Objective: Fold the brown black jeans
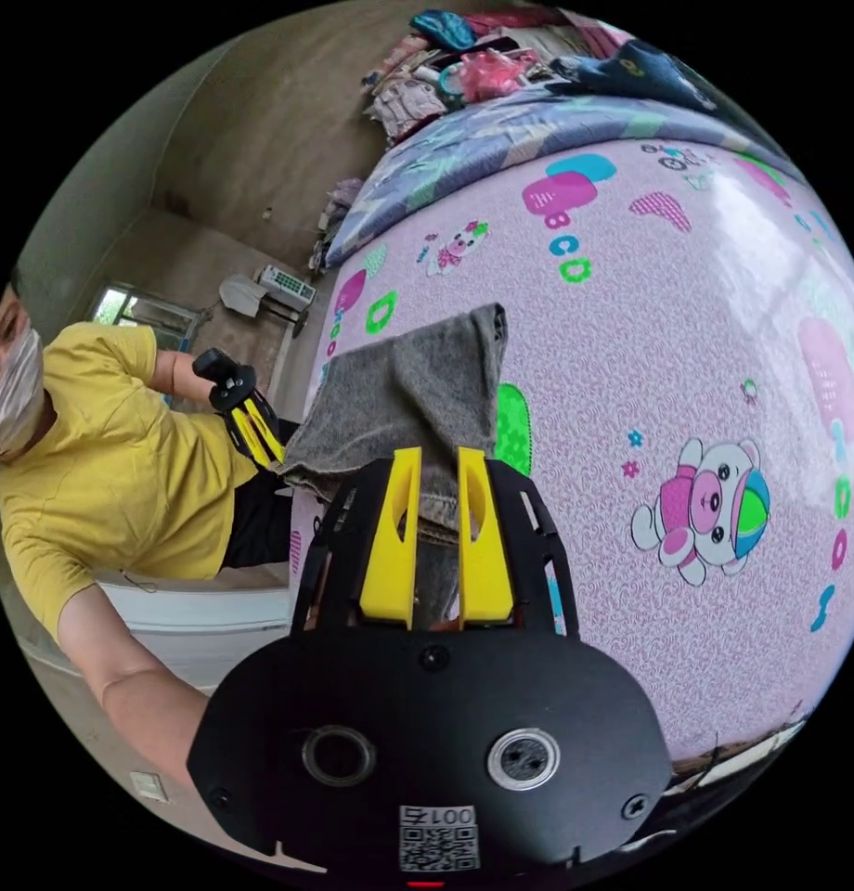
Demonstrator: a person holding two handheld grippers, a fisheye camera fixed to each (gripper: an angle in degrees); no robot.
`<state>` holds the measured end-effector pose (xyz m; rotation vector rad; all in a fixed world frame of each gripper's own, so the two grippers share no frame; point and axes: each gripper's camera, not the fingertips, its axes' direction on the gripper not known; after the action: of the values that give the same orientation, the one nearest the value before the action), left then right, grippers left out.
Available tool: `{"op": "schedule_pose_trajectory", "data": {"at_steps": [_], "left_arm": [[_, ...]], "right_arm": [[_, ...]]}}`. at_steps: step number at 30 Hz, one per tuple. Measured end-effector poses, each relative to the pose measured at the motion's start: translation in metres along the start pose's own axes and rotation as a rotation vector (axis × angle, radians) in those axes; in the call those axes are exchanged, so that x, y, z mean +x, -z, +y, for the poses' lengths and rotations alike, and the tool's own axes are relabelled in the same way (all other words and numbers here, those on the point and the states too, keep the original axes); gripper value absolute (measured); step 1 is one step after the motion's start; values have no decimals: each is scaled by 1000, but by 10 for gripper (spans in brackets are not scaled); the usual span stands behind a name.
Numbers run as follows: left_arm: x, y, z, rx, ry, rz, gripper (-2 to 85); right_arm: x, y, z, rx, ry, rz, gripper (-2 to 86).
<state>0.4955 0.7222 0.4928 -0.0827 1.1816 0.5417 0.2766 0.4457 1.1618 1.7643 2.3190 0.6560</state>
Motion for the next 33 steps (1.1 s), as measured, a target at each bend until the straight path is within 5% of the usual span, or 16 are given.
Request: {"op": "schedule_pose_trajectory", "data": {"at_steps": [9, 14, 25, 33], "left_arm": [[-62, 0, -14, 145, 164, -53, -3], [-57, 8, 1, 178, 91, -50, -3], [-37, 19, 21, 63, -48, -8, -12], [-117, -6, -4, 87, 187, -236, -12]], "right_arm": [[-61, -98, -31, -338, 166, 110, 4], [-66, -127, -11, -454, 161, 109, 2], [-76, -82, 17, -204, 114, 44, 1], [-70, -43, 22, 166, -44, 279, 1]]}}
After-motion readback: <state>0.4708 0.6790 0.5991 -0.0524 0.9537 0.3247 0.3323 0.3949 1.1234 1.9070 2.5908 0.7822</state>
